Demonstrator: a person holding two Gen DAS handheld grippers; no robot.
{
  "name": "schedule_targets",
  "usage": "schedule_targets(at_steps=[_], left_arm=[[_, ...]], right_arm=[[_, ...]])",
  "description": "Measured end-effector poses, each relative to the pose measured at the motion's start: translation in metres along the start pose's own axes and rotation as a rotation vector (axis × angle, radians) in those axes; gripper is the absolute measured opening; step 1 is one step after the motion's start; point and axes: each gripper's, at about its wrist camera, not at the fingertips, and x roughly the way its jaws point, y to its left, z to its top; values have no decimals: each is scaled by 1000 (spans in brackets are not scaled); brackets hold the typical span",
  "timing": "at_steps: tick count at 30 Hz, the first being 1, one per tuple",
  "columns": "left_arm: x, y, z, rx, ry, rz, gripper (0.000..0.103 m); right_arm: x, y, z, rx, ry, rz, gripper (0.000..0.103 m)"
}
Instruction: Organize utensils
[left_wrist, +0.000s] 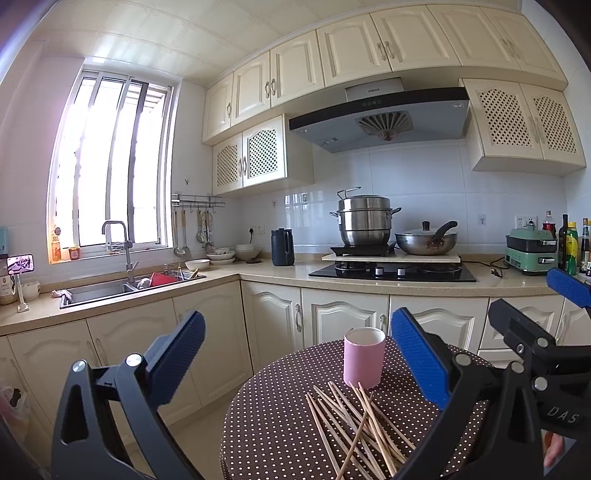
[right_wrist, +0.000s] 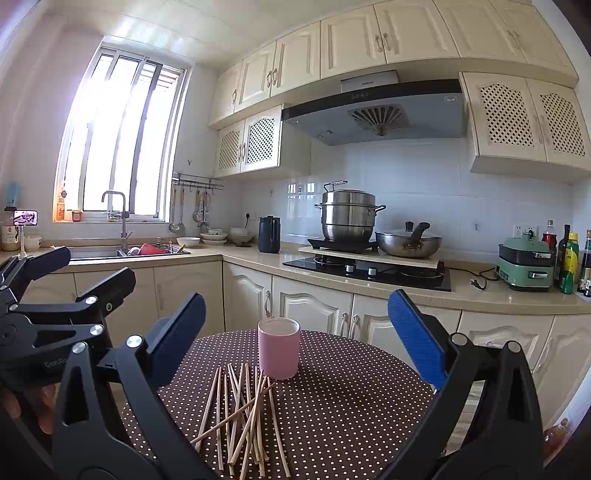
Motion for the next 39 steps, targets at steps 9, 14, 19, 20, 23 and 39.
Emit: schedule_targets(at_steps=[9, 14, 19, 20, 23, 39], left_arm=[[8, 1, -1, -5, 17, -3, 99], [12, -1, -2, -4, 22, -1, 99], [15, -1, -3, -5, 26, 0, 99], [16, -1, -4, -5, 27, 0, 99], [18, -1, -5, -4, 32, 4, 99], [52, -8, -21, 3, 125, -22, 99]], right_arm=[[5, -1, 0, -1, 14, -3, 97], [9, -2, 1, -2, 23, -2, 97], [12, -2, 1, -3, 27, -1, 97], [13, -2, 1, -3, 29, 0, 97], [16, -2, 0, -3, 35, 2, 97], [47, -10, -16, 32, 135, 44, 97]])
